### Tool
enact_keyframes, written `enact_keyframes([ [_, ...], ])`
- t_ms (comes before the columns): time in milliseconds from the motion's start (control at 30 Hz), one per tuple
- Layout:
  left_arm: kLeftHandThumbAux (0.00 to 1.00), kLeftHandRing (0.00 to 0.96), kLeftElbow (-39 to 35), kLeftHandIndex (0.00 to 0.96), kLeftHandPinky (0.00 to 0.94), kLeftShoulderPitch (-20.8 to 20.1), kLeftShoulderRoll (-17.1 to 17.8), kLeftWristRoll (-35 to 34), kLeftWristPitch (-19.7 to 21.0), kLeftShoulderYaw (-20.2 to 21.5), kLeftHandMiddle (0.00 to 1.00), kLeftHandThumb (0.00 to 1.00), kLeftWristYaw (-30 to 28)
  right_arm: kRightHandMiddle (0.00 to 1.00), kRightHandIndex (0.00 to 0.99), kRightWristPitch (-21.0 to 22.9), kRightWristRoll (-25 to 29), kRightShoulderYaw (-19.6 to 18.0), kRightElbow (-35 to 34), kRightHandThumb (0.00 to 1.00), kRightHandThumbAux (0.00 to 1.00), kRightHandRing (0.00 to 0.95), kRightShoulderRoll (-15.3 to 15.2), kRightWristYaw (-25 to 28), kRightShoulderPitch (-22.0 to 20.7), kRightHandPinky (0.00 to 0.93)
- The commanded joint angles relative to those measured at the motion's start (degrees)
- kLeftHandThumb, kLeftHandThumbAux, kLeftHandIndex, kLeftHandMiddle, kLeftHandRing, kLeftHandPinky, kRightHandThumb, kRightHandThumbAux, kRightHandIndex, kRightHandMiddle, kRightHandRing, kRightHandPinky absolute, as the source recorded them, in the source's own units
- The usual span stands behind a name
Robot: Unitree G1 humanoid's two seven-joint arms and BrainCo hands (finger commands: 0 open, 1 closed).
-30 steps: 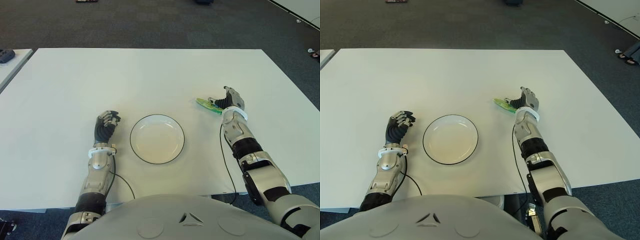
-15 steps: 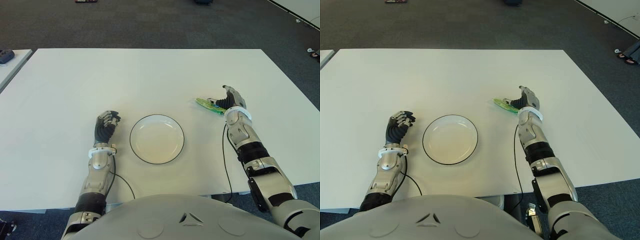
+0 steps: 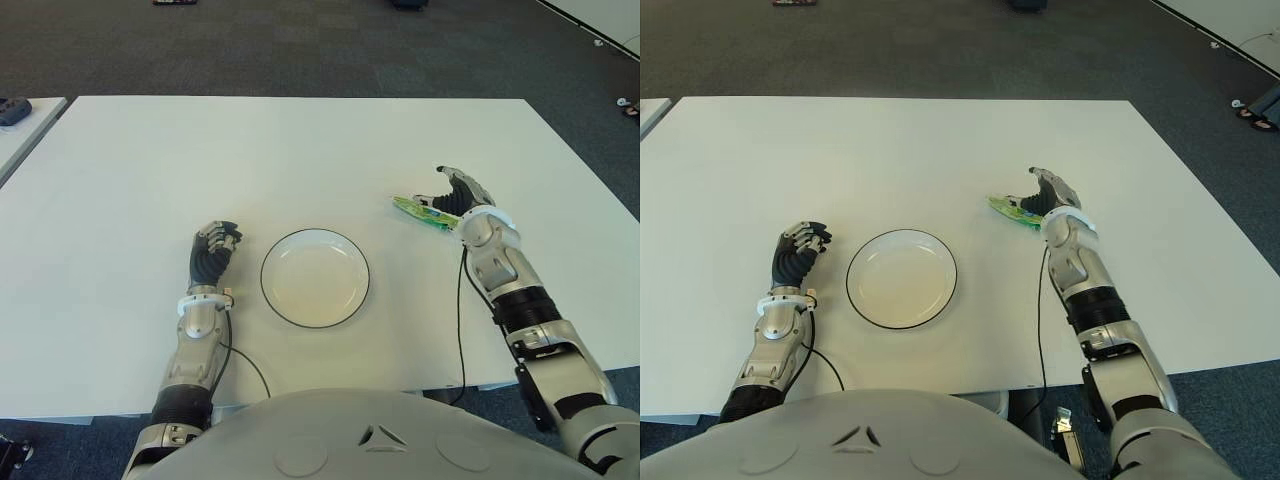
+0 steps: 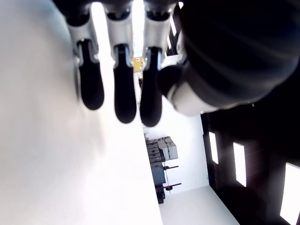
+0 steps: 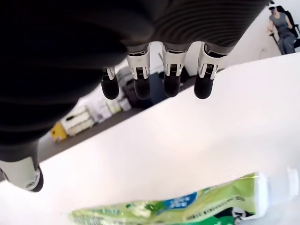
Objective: Put the toothpaste on the table into the plate.
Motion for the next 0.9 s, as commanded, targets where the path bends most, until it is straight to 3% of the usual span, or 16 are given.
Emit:
enact_keyframes([
  [33,0.722,0.489,0.34,0.425,0.478,-0.60,-0.30,0.40,0.05,0.05,0.499,0.702,0.66,0.000,0.000,-5.01,-1.50,2.94,3.71,0.296,0.407,0.000,-3.86,5.98,-2.57,0.000],
  [433,0.720,0.504,1.95,0.427,0.487,-1.32,-0.17,0.17,-1.61,0.47,0.515,0.707,1.04,0.000,0.000,-17.90,-5.58,7.95,14.77,0.428,0.236,0.000,-7.97,9.06,-8.66,0.000],
  [700,0.720,0.506,2.13,0.427,0.487,-0.97,-0.26,0.35,-2.74,0.47,0.520,0.707,1.26,0.000,0.000,-27.95,-6.77,9.21,22.49,0.457,0.186,0.000,-8.85,5.19,-10.67,0.000],
  [900,0.720,0.509,1.57,0.427,0.489,-0.56,-0.22,0.40,-2.47,0.48,0.520,0.707,1.28,0.000,0.000,-32.03,-7.63,9.92,26.82,0.462,0.172,0.000,-8.51,2.99,-12.08,0.000],
])
